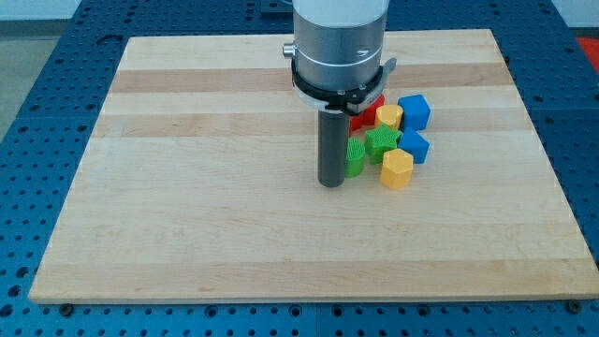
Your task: Point your arm towards the blue triangle
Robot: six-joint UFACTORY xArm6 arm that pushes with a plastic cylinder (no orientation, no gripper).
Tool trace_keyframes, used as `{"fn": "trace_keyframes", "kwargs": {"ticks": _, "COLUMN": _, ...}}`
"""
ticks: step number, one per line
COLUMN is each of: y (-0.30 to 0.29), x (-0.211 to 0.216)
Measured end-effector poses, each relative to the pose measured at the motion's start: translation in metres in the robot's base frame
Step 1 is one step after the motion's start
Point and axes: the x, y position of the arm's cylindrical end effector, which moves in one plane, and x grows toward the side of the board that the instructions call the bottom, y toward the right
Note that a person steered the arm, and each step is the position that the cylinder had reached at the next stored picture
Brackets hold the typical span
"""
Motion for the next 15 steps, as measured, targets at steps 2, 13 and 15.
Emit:
{"fn": "trace_keyframes", "kwargs": {"ticks": 2, "y": 0.008, "x": -0.041}}
{"fn": "trace_keyframes", "kwargs": {"ticks": 13, "y": 0.222, "x": -0.086}}
{"fn": "trace_keyframes", "kwargs": {"ticks": 15, "y": 0.184, "x": -0.077}}
